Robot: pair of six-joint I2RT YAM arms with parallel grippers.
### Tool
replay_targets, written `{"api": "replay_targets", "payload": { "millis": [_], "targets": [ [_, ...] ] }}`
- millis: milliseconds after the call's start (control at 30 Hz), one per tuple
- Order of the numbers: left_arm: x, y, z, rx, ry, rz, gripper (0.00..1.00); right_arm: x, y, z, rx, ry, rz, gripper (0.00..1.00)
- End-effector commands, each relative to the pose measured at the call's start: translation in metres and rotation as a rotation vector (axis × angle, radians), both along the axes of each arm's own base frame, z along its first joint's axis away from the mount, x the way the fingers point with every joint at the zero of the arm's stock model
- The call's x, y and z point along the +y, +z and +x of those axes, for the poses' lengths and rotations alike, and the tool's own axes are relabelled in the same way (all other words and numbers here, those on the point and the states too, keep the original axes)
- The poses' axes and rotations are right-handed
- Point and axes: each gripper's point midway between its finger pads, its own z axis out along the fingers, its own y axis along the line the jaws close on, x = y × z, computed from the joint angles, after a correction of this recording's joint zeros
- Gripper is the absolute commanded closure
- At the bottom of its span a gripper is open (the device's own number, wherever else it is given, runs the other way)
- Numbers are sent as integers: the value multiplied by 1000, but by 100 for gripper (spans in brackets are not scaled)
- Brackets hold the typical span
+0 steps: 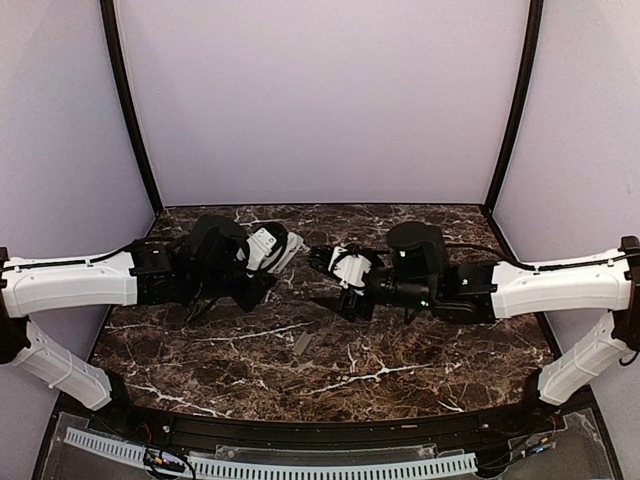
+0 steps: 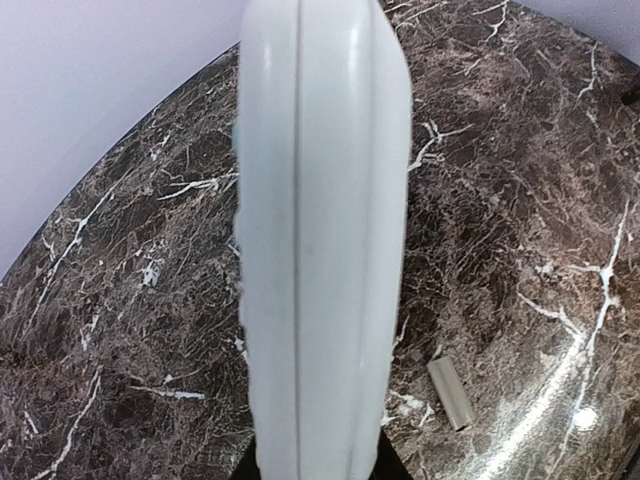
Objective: Load the batteries into the remote control
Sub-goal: Pass from the left arm to the right
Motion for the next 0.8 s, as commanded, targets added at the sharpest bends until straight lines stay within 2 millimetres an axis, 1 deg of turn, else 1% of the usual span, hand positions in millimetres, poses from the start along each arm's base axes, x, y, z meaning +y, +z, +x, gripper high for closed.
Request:
{"api": "replay_targets", "payload": {
  "millis": [0, 67, 133, 167, 200, 267, 300, 367, 400, 467, 500, 533, 567, 667, 767],
  "targets": [
    [-6, 37, -9, 33, -19, -168, 100, -3, 53, -12, 71, 41, 157, 28],
    [-8, 44, -16, 63, -45, -210, 100, -5, 68, -19, 67, 76, 182, 27],
    [-12, 51, -27, 90, -93, -245, 100, -5, 79, -29, 38, 124, 182, 26],
    [-12, 53, -31, 101, -107, -256, 100, -6, 81, -32, 5, 139, 165, 26],
    [-16, 56, -39, 130, -144, -278, 100, -5, 81, -34, -42, 148, 137, 25],
    [-17, 58, -53, 185, -189, -293, 100, 1, 80, -43, -202, 180, 38, 24],
    [-20, 59, -61, 219, -226, -307, 100, 4, 78, -44, -290, 178, -18, 24],
    [-22, 61, -76, 281, -278, -321, 100, 11, 73, -52, -465, 225, -141, 23],
    [-21, 61, -82, 308, -294, -319, 100, 15, 67, -56, -539, 258, -207, 22],
    [-22, 63, -95, 359, -339, -320, 100, 19, 58, -56, -682, 300, -332, 20],
    [-23, 67, -100, 375, -364, -328, 100, 21, 56, -55, -740, 310, -381, 19],
    [-21, 64, -103, 397, -370, -312, 100, 23, 55, -52, -790, 315, -424, 19],
    [-21, 66, -107, 409, -384, -311, 100, 24, 57, -50, -830, 319, -454, 18],
    [-18, 57, -110, 452, -375, -269, 100, 29, 62, -48, -906, 345, -501, 17],
    [-18, 50, -109, 476, -365, -245, 100, 35, 54, -41, -971, 354, -569, 17]
  ]
}}
